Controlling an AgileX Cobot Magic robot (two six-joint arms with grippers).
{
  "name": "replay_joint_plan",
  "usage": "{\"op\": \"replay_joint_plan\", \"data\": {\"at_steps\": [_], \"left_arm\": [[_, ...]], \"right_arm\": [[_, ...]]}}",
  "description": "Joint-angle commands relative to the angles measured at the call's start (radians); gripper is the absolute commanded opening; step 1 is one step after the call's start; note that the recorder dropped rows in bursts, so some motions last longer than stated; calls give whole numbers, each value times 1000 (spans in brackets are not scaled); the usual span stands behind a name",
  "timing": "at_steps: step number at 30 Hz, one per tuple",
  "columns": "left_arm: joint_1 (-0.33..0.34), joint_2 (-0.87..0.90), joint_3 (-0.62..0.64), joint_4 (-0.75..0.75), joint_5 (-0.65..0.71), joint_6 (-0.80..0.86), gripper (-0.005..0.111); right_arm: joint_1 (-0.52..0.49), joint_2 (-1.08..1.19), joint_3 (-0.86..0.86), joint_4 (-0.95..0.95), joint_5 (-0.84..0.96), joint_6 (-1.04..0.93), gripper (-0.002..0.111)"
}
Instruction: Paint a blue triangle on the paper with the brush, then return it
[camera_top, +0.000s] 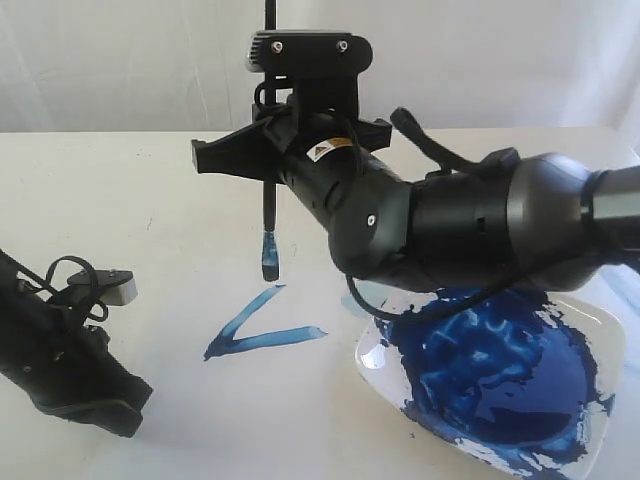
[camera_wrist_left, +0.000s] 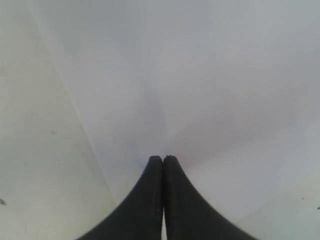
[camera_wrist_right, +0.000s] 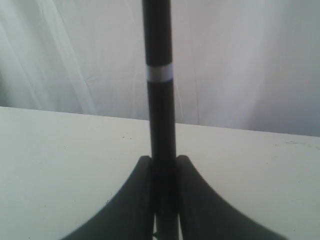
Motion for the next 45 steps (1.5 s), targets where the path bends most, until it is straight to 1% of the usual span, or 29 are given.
{"op": "replay_joint_plan", "data": {"at_steps": [1, 10, 14, 17, 31, 38, 45], "left_arm": [[1, -1, 6, -15, 16, 2, 0], [1, -1, 6, -15, 19, 2, 0], [1, -1, 6, -15, 19, 2, 0], [1, -1, 6, -15, 19, 2, 0], [1, -1, 6, -15, 19, 2, 0], [1, -1, 6, -15, 19, 2, 0], [1, -1, 6, -15, 19, 2, 0]], "right_arm": [[-22, -9, 2, -87, 0, 55, 0], [-24, 80, 2, -76, -123, 63, 0], [-24, 112, 2, -79, -164, 145, 0], [-24, 122, 2, -79, -184, 155, 0], [-24, 131, 2, -77, -168, 144, 0], [-24, 131, 2, -27, -166, 113, 0], [-24, 131, 2, -28, -143, 113, 0]]}}
